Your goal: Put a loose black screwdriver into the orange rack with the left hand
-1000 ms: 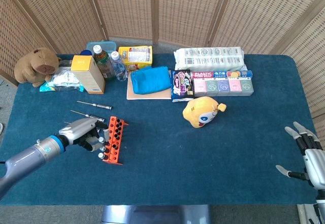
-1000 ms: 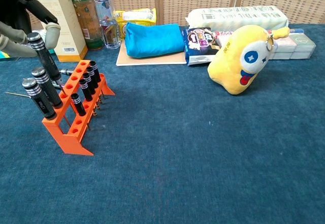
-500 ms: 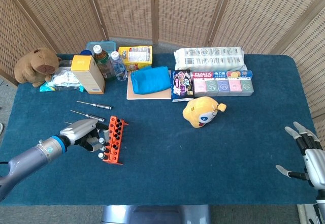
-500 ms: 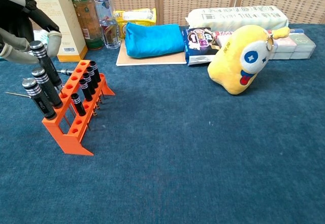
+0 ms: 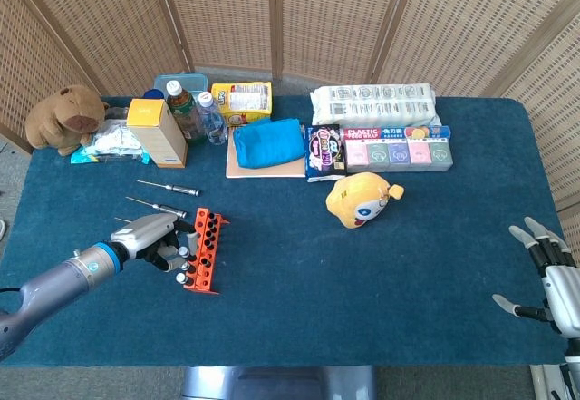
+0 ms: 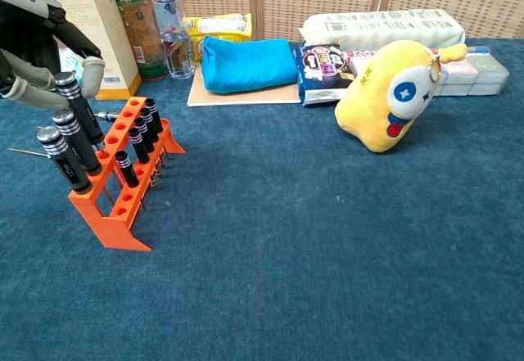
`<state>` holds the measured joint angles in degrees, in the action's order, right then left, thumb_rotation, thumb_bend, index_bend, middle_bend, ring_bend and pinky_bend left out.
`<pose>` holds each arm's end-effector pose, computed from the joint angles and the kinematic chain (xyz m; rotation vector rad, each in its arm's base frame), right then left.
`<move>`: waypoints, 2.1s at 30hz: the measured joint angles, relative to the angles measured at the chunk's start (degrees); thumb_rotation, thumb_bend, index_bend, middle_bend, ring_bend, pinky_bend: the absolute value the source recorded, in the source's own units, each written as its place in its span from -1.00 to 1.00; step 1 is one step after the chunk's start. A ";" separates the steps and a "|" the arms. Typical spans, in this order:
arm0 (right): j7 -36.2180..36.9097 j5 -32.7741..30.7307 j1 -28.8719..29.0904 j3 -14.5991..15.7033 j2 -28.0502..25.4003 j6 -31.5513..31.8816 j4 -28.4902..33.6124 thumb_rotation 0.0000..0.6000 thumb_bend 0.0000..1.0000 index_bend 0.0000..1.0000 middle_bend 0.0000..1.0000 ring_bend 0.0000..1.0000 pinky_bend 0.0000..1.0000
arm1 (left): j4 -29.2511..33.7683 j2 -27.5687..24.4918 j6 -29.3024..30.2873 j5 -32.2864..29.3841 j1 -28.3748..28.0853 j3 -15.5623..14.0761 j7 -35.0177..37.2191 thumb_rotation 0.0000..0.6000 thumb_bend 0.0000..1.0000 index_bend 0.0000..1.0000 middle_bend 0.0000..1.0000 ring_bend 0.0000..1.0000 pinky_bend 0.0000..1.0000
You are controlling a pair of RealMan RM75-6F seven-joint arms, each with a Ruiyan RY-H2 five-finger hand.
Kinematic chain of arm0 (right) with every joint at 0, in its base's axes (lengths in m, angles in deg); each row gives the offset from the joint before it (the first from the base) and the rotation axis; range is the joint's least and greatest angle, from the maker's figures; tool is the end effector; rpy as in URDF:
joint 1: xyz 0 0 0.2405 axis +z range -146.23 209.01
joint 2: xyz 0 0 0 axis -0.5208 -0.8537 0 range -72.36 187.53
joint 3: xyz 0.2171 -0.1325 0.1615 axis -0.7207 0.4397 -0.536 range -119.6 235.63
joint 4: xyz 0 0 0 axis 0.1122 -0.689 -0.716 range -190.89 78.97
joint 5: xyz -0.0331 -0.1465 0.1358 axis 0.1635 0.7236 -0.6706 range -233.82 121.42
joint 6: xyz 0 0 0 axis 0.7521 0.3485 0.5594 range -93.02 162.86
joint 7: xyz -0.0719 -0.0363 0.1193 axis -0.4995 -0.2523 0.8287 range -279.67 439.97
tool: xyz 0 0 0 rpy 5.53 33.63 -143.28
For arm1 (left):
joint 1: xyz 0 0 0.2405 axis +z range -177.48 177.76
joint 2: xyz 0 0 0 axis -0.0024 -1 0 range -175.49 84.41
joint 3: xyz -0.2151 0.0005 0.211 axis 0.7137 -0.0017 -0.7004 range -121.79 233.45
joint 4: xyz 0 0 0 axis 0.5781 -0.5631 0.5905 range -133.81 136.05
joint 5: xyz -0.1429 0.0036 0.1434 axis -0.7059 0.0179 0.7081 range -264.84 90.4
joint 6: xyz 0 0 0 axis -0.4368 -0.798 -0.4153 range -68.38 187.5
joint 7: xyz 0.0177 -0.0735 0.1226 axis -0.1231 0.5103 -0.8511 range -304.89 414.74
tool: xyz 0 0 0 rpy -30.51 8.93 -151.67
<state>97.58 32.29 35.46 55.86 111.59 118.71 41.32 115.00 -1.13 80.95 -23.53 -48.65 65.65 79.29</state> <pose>-0.3370 -0.1755 0.2326 1.3494 -1.0868 1.0547 -0.1537 0.3280 0.1605 -1.9263 -1.7013 -0.7029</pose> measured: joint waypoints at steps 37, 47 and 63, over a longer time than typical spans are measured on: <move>-0.70 0.19 0.04 0.15 0.09 -0.12 0.45 1.00 -1.00 -0.77 -1.00 -1.00 -1.00 | -0.34 0.03 1.07 -4.54 -0.79 -1.33 -6.18 1.00 -0.17 0.04 1.00 1.00 1.00; -0.50 0.17 0.07 0.15 0.01 -0.18 0.49 1.00 -1.00 -0.77 -1.00 -1.00 -1.00 | -0.58 0.45 1.26 -6.38 -1.72 -2.35 -8.35 1.00 -0.17 0.04 1.00 1.00 1.00; -0.18 0.22 -0.03 0.16 -0.17 -0.01 0.60 1.00 -0.99 -0.77 -1.00 -1.00 -1.00 | 0.14 0.23 1.42 -8.57 -3.10 -3.59 -10.97 1.00 -0.17 -0.05 1.00 1.00 1.00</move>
<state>97.40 32.51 35.43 56.02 111.42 118.70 41.92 115.14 -0.91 82.36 -32.09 -51.74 62.06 68.32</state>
